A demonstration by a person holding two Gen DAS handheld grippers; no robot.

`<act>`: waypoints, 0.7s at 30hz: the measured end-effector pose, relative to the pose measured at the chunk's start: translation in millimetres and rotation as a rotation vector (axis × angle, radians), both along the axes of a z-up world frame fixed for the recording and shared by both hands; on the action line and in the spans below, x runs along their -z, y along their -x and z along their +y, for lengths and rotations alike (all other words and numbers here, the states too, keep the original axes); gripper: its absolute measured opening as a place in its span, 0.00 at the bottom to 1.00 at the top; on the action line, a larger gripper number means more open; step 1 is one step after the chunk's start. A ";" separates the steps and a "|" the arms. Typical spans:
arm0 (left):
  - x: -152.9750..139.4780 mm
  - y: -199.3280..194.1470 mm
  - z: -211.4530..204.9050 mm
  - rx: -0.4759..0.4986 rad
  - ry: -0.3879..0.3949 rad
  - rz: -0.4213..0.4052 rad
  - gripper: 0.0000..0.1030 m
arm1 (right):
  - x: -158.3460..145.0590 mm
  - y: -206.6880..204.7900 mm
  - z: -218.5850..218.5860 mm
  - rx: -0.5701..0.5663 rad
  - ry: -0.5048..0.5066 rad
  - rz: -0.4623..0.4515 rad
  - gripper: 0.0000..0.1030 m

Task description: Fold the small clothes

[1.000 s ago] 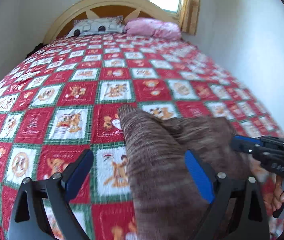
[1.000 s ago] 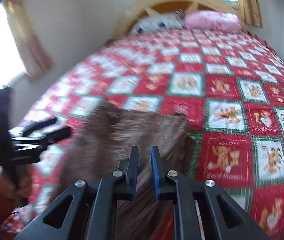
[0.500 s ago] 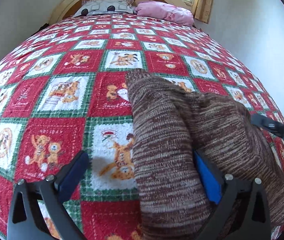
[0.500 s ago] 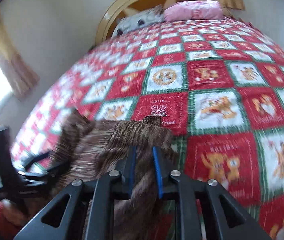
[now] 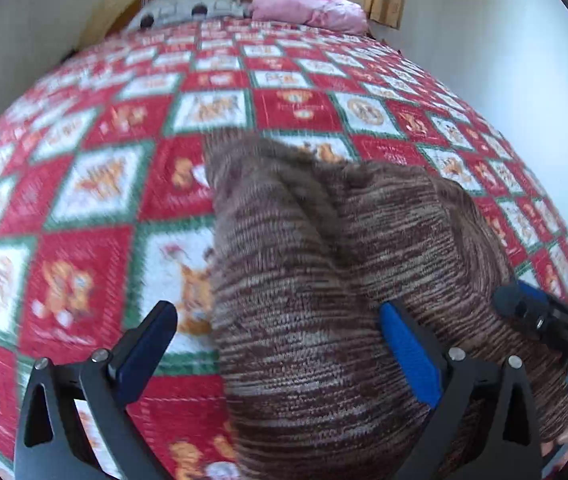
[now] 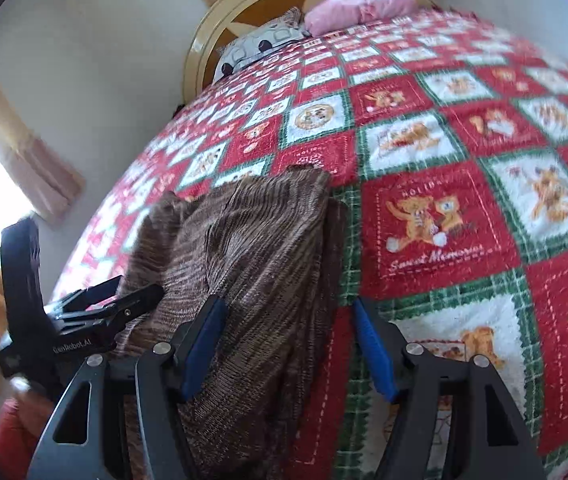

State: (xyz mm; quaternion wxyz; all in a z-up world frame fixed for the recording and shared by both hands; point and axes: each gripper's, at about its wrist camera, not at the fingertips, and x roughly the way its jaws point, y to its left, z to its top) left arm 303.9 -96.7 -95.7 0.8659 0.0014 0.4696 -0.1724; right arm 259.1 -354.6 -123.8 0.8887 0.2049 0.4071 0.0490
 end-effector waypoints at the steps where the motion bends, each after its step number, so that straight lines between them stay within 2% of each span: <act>1: 2.3 -2.5 3.1 -0.013 0.026 0.016 1.00 | -0.4 -1.2 3.6 -0.006 0.019 0.008 0.66; 5: 2.9 -0.9 -2.3 -0.012 0.012 0.003 1.00 | 2.0 -1.5 8.3 -0.053 0.003 0.008 0.66; 12: 4.4 1.9 -6.8 -0.007 -0.002 -0.025 1.00 | 8.2 -7.7 16.7 -0.062 0.047 0.017 0.66; 13: 4.6 1.6 -7.5 -0.006 -0.003 -0.027 1.00 | 8.4 -7.4 17.9 -0.063 0.057 0.015 0.65; 16: 5.3 2.5 -8.8 -0.004 -0.009 -0.042 1.00 | 8.2 -4.3 22.2 -0.080 0.080 -0.003 0.48; 21: 5.6 2.8 -7.7 0.004 -0.001 -0.050 1.00 | 10.9 -3.6 19.6 -0.093 0.038 -0.015 0.46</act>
